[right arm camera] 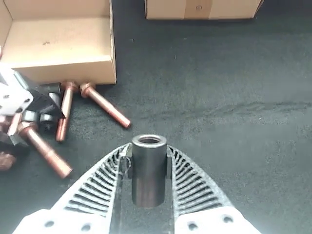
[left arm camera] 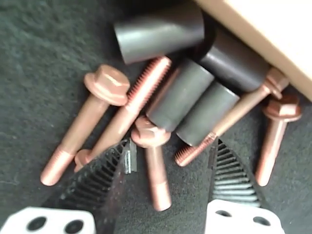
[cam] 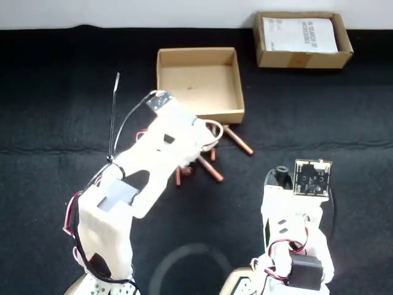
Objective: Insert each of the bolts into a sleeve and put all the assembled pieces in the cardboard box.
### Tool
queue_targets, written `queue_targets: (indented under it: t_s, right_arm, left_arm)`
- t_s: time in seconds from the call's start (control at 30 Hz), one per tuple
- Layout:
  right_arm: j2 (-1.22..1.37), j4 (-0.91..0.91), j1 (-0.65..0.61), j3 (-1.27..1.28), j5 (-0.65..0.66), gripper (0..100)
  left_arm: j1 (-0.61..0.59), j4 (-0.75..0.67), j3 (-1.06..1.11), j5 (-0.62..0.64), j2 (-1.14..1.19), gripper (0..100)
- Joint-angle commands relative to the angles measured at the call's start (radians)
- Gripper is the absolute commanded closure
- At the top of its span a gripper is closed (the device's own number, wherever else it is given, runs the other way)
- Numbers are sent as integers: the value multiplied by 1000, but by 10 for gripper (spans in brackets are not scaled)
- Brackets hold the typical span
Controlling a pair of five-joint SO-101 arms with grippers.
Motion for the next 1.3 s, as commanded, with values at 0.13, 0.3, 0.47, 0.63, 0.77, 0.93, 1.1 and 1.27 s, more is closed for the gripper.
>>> queue_targets:
  t_s: [0.13, 0.3, 0.47, 0.63, 0.77, 0.93, 1.1, 1.27]
  right_arm:
    - [-7, -61, 10, 1, 0, 992]
    - [-7, -58, 12, 1, 0, 992]
    - [-7, -59, 12, 1, 0, 992]
    - [-7, -59, 12, 1, 0, 992]
    - [-7, -59, 12, 1, 0, 992]
    - [-7, -59, 12, 1, 0, 992]
    - [-7, -56, 12, 1, 0, 992]
    - [-7, -56, 12, 1, 0, 992]
  left_arm:
    - [-16, -17, 38, 6, -4, 748]
    - [1, 12, 45, 6, -7, 748]
    - [50, 118, 38, 2, -15, 748]
    - [45, 155, 47, 2, -4, 748]
    - [50, 155, 47, 3, -5, 748]
    - [21, 143, 45, 3, 8, 748]
    - [-54, 95, 35, 0, 111, 749]
    - [-81, 137, -19, -81, 139, 896]
